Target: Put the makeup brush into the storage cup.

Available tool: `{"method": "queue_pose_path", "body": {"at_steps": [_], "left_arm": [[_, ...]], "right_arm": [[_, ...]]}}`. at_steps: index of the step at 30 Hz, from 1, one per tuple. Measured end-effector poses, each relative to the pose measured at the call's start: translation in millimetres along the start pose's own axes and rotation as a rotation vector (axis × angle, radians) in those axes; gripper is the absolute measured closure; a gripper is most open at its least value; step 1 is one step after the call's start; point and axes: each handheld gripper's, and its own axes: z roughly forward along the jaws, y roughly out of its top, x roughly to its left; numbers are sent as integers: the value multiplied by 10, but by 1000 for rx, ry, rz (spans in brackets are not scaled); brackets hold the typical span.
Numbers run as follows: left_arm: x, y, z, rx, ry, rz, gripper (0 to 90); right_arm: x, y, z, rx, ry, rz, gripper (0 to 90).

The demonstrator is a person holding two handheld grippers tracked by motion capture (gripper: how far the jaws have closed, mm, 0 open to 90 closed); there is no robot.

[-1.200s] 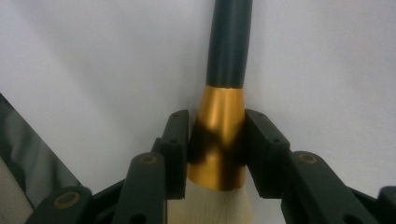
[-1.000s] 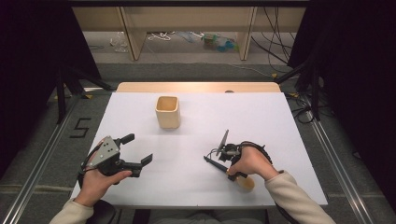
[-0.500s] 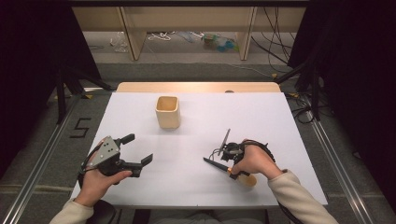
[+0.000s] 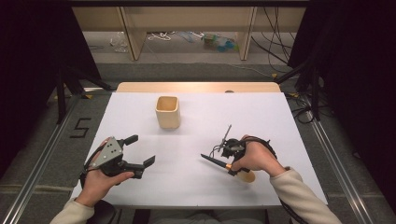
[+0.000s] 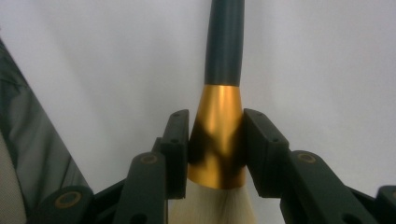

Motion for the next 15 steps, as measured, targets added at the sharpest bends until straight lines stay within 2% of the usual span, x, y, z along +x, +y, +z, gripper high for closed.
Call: {"method": "queue_pose_path", "body": {"at_steps": [1, 2, 4, 6, 9, 10, 11, 12, 15], "left_arm": [[-12, 5, 18, 7, -19, 12, 44], [-33, 6, 39, 9, -31, 11, 53], [-61, 11, 71, 17, -53, 32, 69], [-101, 11, 122, 23, -93, 35, 92], [-155, 7, 198, 43, -145, 54, 108], [-177, 4, 241, 56, -172, 65, 112], [-199, 3, 278, 61, -184, 72, 117], [-206, 4, 315, 60, -205, 91, 123], [-242, 6, 451, 85, -250, 121, 132]], "right_arm": [[17, 19, -29, 2, -4, -26, 639], [7, 21, -37, -20, -5, -88, 639], [48, 34, -73, -25, -1, -98, 639], [18, 30, -98, -40, -13, -166, 638], [43, 21, -126, -33, -5, -159, 638], [39, 20, -127, -36, -2, -181, 638], [61, 24, -133, -33, 4, -169, 638], [50, 28, -131, -39, 3, -202, 638], [97, 47, -161, -47, 18, -233, 638]]}}
